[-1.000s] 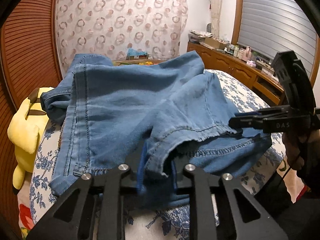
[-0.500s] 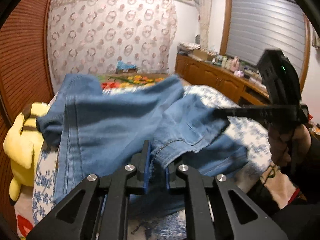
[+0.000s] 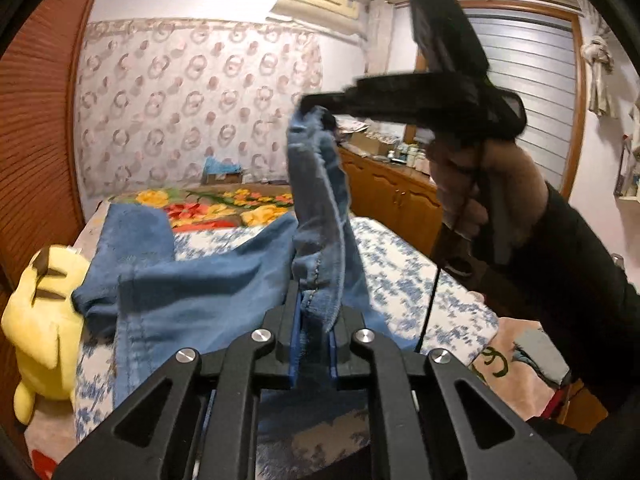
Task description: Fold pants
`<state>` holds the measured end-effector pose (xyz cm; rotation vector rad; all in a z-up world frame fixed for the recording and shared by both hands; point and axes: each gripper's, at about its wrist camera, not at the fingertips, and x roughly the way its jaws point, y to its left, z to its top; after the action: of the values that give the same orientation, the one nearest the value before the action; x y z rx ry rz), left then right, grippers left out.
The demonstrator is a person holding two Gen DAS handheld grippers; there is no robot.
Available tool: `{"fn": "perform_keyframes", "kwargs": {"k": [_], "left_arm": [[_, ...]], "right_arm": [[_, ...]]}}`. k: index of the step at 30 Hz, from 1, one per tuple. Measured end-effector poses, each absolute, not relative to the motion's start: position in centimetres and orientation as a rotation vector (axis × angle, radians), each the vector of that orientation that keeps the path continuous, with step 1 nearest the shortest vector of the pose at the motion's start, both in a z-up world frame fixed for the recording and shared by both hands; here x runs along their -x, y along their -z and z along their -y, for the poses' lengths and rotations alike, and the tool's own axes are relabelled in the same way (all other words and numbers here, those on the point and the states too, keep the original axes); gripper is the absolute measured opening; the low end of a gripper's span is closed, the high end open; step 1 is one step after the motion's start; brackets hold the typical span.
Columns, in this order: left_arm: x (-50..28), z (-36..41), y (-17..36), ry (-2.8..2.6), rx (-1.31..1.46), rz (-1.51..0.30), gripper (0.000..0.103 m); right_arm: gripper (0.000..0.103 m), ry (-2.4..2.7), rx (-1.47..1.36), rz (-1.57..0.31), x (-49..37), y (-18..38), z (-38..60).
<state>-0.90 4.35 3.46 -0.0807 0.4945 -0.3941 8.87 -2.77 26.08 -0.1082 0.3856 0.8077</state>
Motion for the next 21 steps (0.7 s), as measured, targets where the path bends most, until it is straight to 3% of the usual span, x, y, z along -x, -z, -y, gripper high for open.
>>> {"fn": "perform_keyframes", "kwargs": {"k": [9,18,19,21], "left_arm": [[1.1,-9.0,4.0,0.268,0.15,-0.658,0.011],[0.6,-10.0,6.7,0.22,0.189,-0.722,0.011],[0.6,-9.8,6.7,0.218,0.187,-0.723,0.011],[0.5,-9.7,6.4,0.22,0.188,-0.727,0.012]], "right_arm": [[0.003,-0.858,0.256,-0.546,-15.1,-20.6,-7.1],[0.003,-0.842,0.299,-0.633,-17.7,-18.2,-10.1],[0.003,-0.843,0.299,-0.642,-17.9,-17.9,-9.6],[0.014,-0.842,0.295,-0.647,-18.2,-18.2,-9.2]]}}
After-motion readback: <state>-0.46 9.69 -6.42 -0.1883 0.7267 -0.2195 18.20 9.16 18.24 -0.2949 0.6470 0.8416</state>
